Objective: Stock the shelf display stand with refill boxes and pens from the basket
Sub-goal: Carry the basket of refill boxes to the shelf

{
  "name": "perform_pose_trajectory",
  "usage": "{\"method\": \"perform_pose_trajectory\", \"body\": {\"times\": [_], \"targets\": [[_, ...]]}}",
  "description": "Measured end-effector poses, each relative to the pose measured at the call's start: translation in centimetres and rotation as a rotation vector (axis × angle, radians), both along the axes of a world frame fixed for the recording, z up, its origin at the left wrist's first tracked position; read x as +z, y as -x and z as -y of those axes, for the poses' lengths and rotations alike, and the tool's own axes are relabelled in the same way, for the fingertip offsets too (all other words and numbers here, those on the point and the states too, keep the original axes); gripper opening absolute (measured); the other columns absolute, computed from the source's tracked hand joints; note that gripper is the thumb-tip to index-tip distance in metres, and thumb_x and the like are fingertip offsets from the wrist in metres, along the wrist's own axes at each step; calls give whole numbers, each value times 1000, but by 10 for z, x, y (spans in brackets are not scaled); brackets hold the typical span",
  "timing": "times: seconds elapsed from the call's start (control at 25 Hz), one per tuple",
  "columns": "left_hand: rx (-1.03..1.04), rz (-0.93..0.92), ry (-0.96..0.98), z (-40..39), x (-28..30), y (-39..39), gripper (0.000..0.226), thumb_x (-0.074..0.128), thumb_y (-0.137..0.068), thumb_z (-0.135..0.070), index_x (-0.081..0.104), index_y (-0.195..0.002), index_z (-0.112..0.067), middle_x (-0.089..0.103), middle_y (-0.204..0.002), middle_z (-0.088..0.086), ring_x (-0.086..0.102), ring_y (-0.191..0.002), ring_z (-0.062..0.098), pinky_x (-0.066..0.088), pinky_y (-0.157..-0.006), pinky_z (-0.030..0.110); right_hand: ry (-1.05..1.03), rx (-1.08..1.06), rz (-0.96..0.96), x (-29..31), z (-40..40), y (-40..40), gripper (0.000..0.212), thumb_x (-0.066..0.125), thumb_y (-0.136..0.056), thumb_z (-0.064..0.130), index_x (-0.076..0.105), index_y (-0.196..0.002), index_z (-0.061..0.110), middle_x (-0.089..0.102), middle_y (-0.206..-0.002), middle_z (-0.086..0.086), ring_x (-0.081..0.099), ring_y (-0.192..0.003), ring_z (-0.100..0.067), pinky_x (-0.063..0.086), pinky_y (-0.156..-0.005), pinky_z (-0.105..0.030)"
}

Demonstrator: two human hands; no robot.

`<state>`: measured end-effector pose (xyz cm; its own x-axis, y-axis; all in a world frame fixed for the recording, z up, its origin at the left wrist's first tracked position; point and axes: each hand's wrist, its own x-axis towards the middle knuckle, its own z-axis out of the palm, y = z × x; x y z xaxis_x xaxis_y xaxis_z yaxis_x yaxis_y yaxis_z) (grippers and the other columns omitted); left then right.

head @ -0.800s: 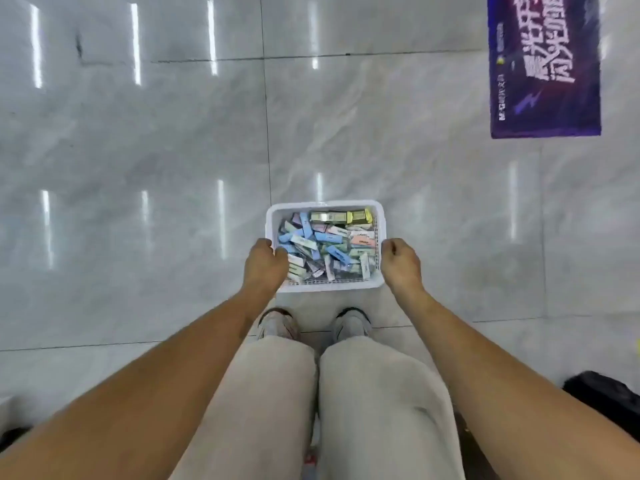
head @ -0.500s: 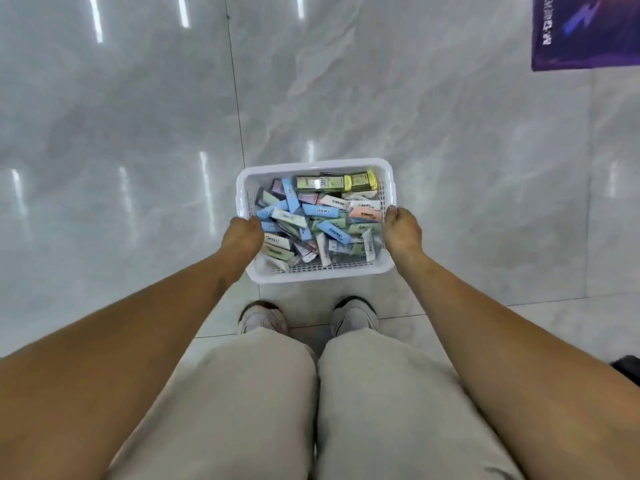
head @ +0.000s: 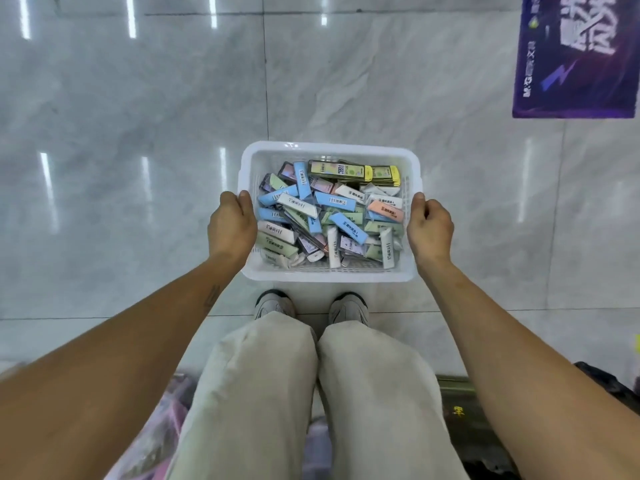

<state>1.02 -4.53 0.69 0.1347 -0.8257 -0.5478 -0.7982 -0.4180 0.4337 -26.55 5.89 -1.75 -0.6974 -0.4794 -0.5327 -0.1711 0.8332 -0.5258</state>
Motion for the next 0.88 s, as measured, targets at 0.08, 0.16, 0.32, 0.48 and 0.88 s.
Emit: {"method": "perform_pose_trajectory", "body": {"times": [0.08, 0.16, 0.32, 0.48, 0.88], "targets": [[34, -26, 65, 10, 58, 4, 39, 31, -105, -39, 43, -86, -7, 48, -69, 0, 46, -63, 19, 35, -57, 36, 38, 37, -37, 60, 13, 6, 46, 41, -105, 42, 41, -65, 17, 49, -64, 3, 46, -58, -10, 34, -49, -20], [85, -60, 122, 26, 122, 9, 39, 32, -104, -41, 41, -81, -11, 47, -68, -2, 43, -59, 12, 31, -52, 33, 77, 72, -58, 125, 30, 11, 48, 43, -104, 41, 39, -63, 18, 47, -61, 3, 44, -55, -7, 32, -45, -14], [128, -89, 187, 61, 229, 22, 41, 35, -103, -44, 34, -72, -18, 42, -64, -4, 39, -55, 9, 29, -49, 30, 163, 76, -93, 233, 69, 26, 50, 45, -104, 41, 40, -62, 14, 48, -59, 2, 43, -54, -7, 34, -45, -12], [150, -80, 229, 109, 306, 35, 41, 36, -103, -44, 32, -69, -21, 42, -62, -5, 39, -53, 7, 26, -46, 27, 202, 99, -103, 313, 126, 43, 52, 45, -103, 45, 41, -60, 16, 49, -58, 2, 45, -54, -8, 32, -45, -20], [174, -178, 308, 331, 399, 64, 43, 39, -102, -44, 34, -67, -19, 42, -60, -4, 39, -53, 11, 27, -48, 30, 263, 85, -226, 426, 346, 73, 57, 47, -102, 47, 38, -55, 17, 45, -51, 3, 42, -48, -10, 29, -43, -18]]}}
